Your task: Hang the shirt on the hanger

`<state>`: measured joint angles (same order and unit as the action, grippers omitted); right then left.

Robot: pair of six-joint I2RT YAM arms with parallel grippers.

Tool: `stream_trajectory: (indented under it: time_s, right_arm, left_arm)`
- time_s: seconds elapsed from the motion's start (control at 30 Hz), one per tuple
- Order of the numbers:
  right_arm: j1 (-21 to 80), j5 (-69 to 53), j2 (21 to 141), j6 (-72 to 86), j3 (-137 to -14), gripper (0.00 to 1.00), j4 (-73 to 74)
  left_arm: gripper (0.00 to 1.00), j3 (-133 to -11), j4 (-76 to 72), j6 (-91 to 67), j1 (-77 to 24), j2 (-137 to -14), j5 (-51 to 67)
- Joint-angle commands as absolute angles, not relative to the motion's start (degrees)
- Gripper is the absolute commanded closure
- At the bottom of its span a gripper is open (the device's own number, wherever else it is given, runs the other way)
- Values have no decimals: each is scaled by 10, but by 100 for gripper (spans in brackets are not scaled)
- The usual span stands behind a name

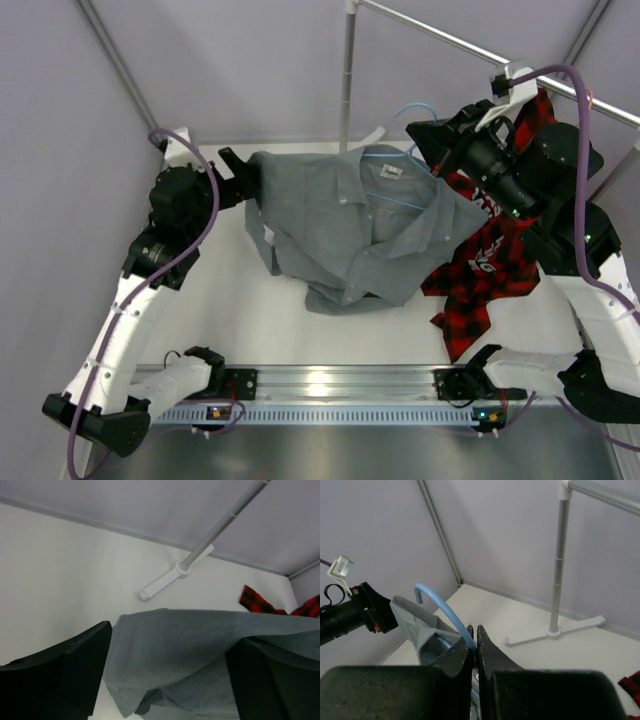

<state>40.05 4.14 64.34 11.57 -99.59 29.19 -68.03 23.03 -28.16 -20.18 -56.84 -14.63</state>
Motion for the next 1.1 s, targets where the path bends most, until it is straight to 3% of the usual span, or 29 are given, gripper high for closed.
stream_trajectory:
  time_s: [0.0, 0.17, 0.5, 0.73, 0.87, 0.97, 1.07]
  right_arm:
    - [408, 17, 666, 120, -1065, 100, 279]
    - [423, 49, 697, 107, -1106, 100, 301]
    - [429, -6, 698, 67, -1107, 100, 355]
    - [429, -55, 680, 13, -1078, 100, 384]
    - [429, -135, 677, 4, -1070, 100, 396]
    - [429, -196, 670, -16, -1060, 100, 402]
    - [429, -184, 661, -11, -1054, 100, 401]
  left_arm:
    - [2, -768, 269, -213, -200, -548, -47]
    - [3, -891, 316, -166, -201, -533, -6]
    - [3, -1093, 314, -100, -223, -734, 552]
    - [2, -950, 314, 62, -324, -708, 568]
    - [2, -951, 315, 74, -347, -732, 476]
    - [2, -948, 315, 88, -346, -749, 489]
    - [11, -942, 316, 92, -346, -761, 508]
